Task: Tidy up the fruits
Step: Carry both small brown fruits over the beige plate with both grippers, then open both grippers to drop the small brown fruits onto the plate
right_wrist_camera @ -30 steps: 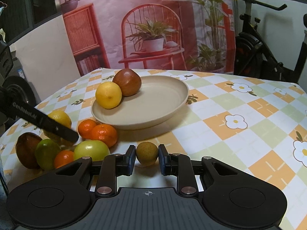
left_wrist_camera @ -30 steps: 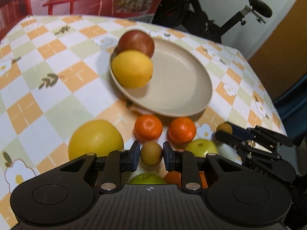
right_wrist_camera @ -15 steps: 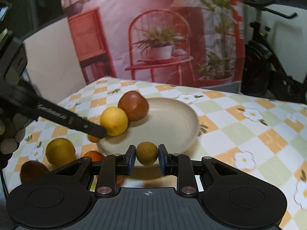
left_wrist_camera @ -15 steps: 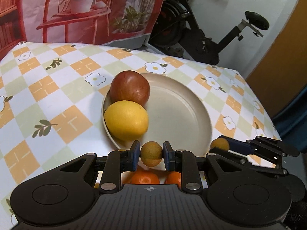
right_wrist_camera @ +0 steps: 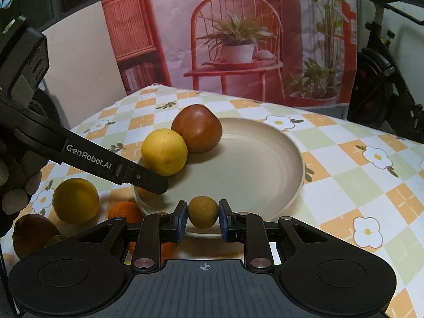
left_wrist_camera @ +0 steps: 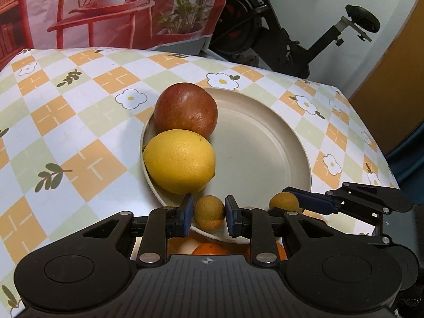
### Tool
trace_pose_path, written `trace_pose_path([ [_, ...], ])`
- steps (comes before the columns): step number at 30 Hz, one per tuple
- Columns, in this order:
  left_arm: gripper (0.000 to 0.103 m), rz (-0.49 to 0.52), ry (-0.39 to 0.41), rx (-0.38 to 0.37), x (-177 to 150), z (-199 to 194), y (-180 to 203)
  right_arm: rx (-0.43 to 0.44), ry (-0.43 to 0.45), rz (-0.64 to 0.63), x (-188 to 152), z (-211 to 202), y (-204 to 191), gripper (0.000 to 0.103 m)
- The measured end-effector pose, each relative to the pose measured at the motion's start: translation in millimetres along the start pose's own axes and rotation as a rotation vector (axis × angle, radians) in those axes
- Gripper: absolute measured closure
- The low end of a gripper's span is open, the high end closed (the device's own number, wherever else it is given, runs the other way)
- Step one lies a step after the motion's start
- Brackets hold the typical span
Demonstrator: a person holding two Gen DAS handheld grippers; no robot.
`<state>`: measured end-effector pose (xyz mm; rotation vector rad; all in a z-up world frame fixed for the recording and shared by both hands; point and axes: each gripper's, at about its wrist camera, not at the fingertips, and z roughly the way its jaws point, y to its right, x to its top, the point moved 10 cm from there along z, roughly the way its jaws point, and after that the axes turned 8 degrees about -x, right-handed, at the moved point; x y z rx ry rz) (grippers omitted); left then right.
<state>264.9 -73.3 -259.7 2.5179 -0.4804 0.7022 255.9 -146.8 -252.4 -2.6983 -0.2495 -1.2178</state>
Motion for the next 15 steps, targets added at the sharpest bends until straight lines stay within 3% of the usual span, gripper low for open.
trace_pose_path([
  [8, 0.076, -0.005, 0.007, 0.012, 1, -5, 0, -0.002, -0.002, 0.01, 0, -2, 1, 0.074],
  [15, 0.075, 0.03, 0.052, 0.033, 2, -33, 6, -0.011, 0.028, 0.036, 2, -24, 3, 0.074],
])
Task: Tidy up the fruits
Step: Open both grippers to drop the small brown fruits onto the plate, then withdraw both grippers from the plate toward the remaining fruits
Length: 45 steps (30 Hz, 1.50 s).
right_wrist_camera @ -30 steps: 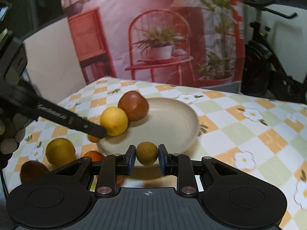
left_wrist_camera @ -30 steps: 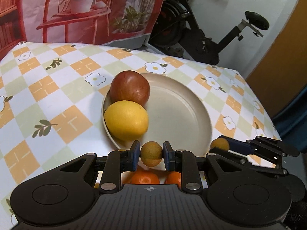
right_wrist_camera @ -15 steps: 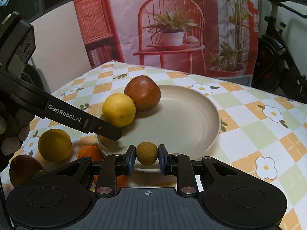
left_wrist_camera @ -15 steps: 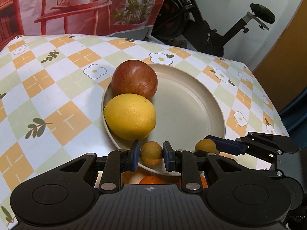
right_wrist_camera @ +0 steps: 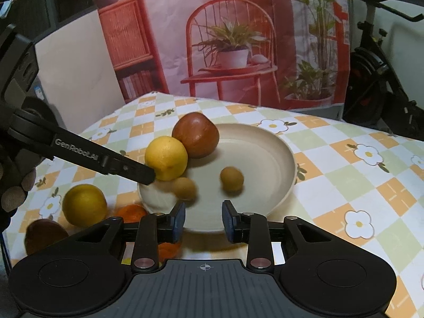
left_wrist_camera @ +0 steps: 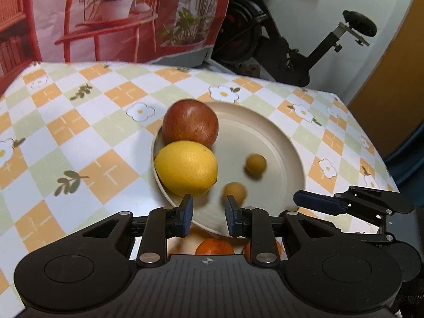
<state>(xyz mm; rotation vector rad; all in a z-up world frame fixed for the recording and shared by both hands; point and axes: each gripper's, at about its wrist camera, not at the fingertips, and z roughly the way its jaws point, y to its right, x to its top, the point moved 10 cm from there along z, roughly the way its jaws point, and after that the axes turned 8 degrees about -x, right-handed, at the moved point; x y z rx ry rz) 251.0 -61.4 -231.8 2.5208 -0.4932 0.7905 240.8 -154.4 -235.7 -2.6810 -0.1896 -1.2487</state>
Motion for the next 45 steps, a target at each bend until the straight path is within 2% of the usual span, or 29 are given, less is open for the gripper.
trace_pose_path([
  [9, 0.075, 0.02, 0.086, 0.047, -5, -49, -2, -0.002, 0.034, 0.081, -8, -31, -1, 0.074],
  [18, 0.075, 0.041, 0.127, 0.089, -20, -80, -7, 0.01, 0.025, 0.07, -23, -45, -21, 0.074],
  [27, 0.075, -0.005, 0.138, 0.098, -30, -91, -23, 0.006, 0.013, 0.061, -28, -47, -29, 0.073],
  [36, 0.075, -0.005, 0.129, 0.067, -38, -82, -15, 0.004, -0.001, 0.053, -33, -44, -29, 0.072],
  [45, 0.075, 0.003, 0.113, 0.06, -42, -78, -12, 0.035, -0.023, 0.063, -39, -37, -36, 0.064],
])
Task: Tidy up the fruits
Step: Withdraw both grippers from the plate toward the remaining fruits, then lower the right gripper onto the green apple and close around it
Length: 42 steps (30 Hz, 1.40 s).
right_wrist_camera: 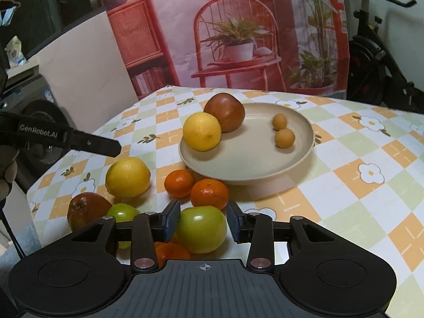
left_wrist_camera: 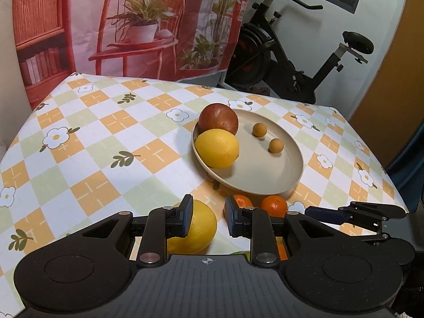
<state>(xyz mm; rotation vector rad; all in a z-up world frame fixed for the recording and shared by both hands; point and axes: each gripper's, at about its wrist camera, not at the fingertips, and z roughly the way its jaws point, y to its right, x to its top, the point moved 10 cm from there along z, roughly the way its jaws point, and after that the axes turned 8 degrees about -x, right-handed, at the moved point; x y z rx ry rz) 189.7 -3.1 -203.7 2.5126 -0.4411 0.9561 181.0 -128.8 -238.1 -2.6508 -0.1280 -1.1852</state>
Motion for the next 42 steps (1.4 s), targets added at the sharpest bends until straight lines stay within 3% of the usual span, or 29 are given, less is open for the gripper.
trace_pose_path([
  [4, 0.075, 0.001, -0.002, -0.002, -1, 0, 1, 0.017, -0.01, 0.052, -2, 1, 5, 0.061],
  [22, 0.075, 0.012, -0.015, -0.016, -3, 5, 8, 0.032, -0.065, 0.058, -13, 11, 1, 0.058],
  [42, 0.075, -0.004, -0.012, -0.006, -5, 5, 5, 0.037, -0.022, 0.068, -20, 4, 3, 0.059],
])
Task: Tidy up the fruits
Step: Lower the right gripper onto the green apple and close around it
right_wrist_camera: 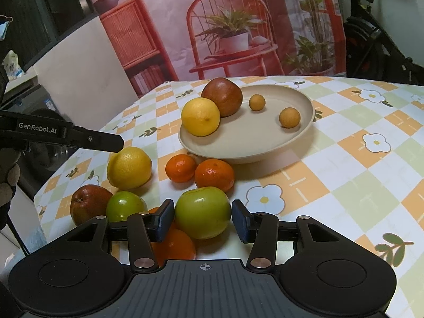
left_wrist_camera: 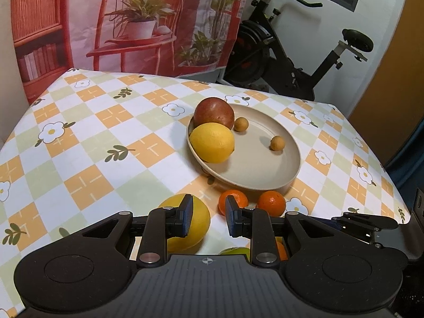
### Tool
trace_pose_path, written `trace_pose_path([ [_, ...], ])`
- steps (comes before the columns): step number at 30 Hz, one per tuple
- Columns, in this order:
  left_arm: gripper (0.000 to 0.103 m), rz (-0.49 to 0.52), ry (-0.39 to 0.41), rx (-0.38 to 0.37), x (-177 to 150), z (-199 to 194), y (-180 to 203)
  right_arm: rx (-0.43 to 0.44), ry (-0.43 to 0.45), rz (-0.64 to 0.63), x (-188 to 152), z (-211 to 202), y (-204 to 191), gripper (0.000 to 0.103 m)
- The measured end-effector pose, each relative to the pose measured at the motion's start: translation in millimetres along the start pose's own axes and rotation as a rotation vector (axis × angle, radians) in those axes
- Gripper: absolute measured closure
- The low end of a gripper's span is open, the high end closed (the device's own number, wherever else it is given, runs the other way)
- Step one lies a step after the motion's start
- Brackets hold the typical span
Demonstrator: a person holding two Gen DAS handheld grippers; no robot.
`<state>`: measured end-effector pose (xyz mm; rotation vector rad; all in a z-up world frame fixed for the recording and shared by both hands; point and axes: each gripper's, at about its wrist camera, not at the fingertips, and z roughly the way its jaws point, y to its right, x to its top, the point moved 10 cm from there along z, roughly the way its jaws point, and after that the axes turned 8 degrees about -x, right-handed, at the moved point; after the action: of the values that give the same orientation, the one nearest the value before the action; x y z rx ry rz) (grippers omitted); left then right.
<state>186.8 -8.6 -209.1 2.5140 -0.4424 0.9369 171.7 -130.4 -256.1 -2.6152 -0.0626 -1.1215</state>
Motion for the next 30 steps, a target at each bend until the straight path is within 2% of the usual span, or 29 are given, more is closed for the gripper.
trace_pose_path([
  [8, 0.075, -0.003, -0.01, -0.01, -2, 5, 2, -0.041, 0.018, -0.018, 2, -5, 6, 0.059],
  [17, 0.075, 0.004, -0.027, -0.025, -5, 11, 7, -0.109, 0.051, -0.023, 5, -10, 32, 0.059],
  [30, 0.075, 0.011, -0.048, -0.038, -10, 16, 12, -0.099, 0.096, -0.046, -3, -14, 35, 0.059],
])
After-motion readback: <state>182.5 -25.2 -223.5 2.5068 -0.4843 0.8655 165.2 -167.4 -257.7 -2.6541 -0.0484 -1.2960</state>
